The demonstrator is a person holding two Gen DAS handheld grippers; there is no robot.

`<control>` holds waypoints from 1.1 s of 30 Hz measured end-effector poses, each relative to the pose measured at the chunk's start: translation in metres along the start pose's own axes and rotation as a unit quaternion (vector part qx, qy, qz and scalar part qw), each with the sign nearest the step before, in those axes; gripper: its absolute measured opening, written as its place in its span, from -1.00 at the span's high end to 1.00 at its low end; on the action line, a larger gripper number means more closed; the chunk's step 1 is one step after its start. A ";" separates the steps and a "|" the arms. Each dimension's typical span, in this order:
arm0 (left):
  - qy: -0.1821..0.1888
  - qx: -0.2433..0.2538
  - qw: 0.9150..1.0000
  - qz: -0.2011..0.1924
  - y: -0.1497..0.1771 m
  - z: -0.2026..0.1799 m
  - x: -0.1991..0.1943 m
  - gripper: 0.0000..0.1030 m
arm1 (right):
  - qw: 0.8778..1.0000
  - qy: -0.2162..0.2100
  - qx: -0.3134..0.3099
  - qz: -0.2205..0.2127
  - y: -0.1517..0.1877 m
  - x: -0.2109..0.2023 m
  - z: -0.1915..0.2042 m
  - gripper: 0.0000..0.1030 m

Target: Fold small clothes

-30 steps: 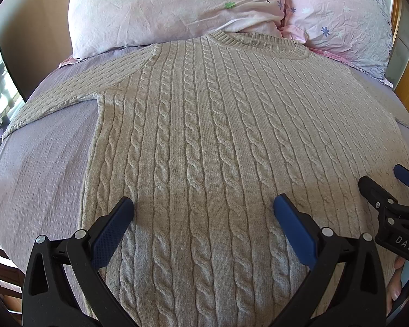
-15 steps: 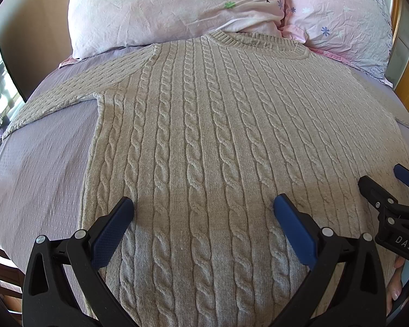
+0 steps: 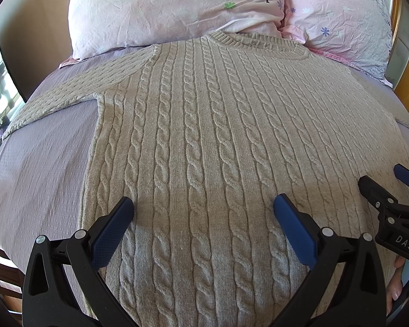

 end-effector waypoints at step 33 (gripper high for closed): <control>0.000 0.003 1.000 0.007 -0.002 0.001 0.000 -0.97 | 1.000 -0.004 -0.003 0.003 0.000 0.002 0.003 -0.97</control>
Point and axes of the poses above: each gripper's, at about its wrist camera, not at the fingertips, and x roughly the way its jaws point, z to its left, y to its underside, the point moved 2 cm from there along x, roughly the way its jaws point, and after that the axes turned 1 degree about -x, right-handed, at the moved point
